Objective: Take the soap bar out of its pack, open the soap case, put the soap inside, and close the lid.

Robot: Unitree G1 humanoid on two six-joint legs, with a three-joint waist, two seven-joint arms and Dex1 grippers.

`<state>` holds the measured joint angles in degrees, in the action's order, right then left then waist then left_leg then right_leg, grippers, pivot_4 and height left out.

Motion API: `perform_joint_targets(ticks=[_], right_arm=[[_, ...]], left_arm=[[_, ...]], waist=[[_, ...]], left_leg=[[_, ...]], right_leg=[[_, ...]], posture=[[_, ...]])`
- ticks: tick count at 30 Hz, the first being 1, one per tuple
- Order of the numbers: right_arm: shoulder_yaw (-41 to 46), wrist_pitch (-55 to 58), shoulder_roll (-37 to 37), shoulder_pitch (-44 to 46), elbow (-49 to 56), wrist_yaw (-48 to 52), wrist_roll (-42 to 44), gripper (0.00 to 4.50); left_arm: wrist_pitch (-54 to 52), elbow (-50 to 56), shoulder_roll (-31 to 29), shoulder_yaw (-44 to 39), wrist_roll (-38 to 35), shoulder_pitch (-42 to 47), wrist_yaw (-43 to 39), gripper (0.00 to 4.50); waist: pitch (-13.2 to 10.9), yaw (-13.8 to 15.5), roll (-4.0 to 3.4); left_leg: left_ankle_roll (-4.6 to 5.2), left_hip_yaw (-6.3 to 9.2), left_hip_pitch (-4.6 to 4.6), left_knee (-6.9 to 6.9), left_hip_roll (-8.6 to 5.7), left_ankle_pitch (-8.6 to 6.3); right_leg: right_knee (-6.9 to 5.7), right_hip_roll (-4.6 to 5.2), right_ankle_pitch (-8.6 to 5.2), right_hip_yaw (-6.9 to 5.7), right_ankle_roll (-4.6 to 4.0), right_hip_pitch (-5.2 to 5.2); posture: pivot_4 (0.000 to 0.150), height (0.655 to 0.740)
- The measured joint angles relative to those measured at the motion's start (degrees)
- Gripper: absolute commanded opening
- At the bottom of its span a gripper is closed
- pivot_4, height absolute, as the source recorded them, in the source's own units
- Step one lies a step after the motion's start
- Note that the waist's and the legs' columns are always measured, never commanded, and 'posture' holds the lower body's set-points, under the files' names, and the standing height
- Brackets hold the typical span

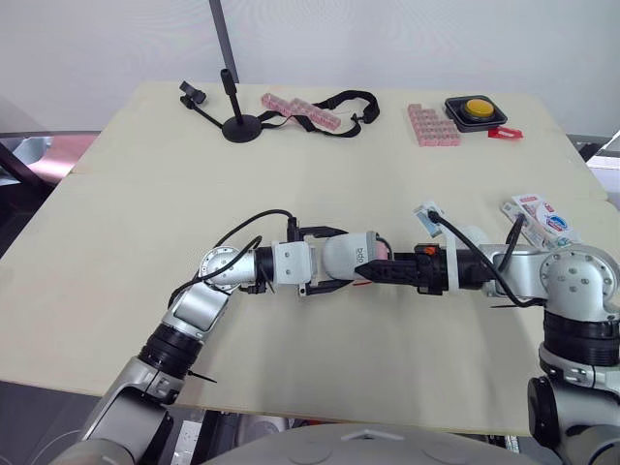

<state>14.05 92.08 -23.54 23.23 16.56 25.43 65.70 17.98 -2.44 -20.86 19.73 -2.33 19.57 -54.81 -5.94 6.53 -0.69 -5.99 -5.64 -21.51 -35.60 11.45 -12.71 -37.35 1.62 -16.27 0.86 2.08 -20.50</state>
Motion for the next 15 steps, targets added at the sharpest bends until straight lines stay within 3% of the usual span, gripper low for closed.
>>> perform_joint_targets(ticks=[15], right_arm=[[0.0,0.0,0.4,0.3,-2.2,-5.7,5.8,4.47]], left_arm=[[-0.6,0.0,0.9,0.2,0.0,0.3,0.2,3.46]], waist=[[0.0,0.0,0.0]], left_leg=[[0.0,0.0,-0.01,0.0,0.0,0.0]], right_leg=[[0.01,0.0,0.0,-0.01,0.0,0.0]], posture=[[0.15,0.74]])
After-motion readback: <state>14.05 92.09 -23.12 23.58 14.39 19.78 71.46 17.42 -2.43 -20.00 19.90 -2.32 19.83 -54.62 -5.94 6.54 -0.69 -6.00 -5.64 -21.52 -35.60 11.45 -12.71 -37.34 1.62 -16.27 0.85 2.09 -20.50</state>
